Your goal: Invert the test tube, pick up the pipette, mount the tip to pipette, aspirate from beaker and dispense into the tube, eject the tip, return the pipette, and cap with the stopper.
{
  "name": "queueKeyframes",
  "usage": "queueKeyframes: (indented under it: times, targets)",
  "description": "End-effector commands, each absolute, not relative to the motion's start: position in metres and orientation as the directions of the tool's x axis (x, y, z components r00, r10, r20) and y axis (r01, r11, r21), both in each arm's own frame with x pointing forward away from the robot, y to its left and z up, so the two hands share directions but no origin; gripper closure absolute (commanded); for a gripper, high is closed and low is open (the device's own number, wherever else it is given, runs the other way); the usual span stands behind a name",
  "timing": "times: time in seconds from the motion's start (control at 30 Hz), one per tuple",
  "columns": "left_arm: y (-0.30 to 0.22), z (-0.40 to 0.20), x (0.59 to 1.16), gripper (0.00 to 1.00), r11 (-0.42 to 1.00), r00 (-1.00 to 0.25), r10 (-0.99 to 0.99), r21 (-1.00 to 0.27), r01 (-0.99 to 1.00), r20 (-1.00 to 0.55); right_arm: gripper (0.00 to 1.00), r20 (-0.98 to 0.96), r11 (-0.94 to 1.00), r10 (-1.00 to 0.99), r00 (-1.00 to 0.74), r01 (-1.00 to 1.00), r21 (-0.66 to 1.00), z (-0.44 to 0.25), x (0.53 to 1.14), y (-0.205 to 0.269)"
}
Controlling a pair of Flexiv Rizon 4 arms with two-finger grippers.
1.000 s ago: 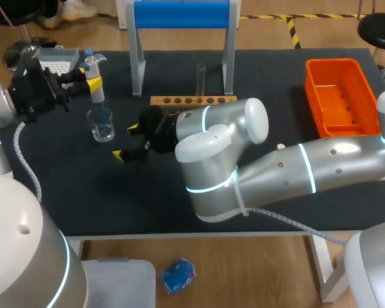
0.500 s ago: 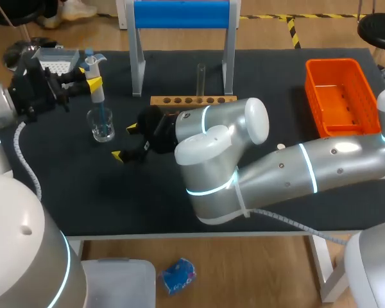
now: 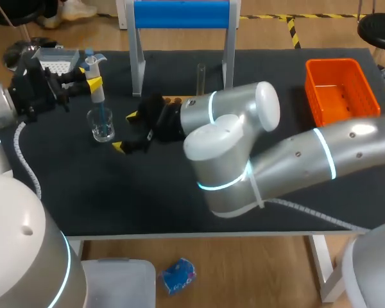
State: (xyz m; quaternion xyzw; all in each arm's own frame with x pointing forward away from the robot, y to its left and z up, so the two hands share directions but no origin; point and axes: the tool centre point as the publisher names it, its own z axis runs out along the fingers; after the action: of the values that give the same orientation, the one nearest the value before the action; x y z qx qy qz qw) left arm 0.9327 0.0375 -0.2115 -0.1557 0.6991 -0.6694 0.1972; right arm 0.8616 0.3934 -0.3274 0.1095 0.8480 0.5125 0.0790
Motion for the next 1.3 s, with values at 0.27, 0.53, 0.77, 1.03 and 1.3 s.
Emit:
queueKeyframes:
  times: [0.27,0.53,0.77,1.03,1.3]
  targets:
    - [0.037,-0.212,0.932,1.00,0.056,-0.872,-0.485,-0.997,0.048,-0.069,0.00,0.056,0.530,-0.031,-0.998,0.031,0.848,-0.245,0.862,0.337]
    - [0.037,-0.212,0.932,1.00,0.056,-0.872,-0.485,-0.997,0.048,-0.069,0.00,0.049,0.555,-0.093,-0.994,-0.011,0.832,-0.208,0.876,0.329]
    - [0.037,-0.212,0.932,1.00,0.056,-0.872,-0.485,-0.997,0.048,-0.069,0.00,0.071,0.560,-0.155,-0.985,-0.029,0.828,-0.185,0.890,0.325]
    - [0.037,-0.212,0.932,1.00,0.056,-0.872,-0.485,-0.997,0.048,-0.069,0.00,0.083,0.525,-0.234,-0.969,-0.054,0.850,-0.164,0.907,0.335]
    - [0.037,-0.212,0.932,1.00,0.056,-0.872,-0.485,-0.997,0.048,-0.069,0.00,0.073,0.459,-0.331,-0.941,-0.093,0.884,-0.136,0.909,0.356]
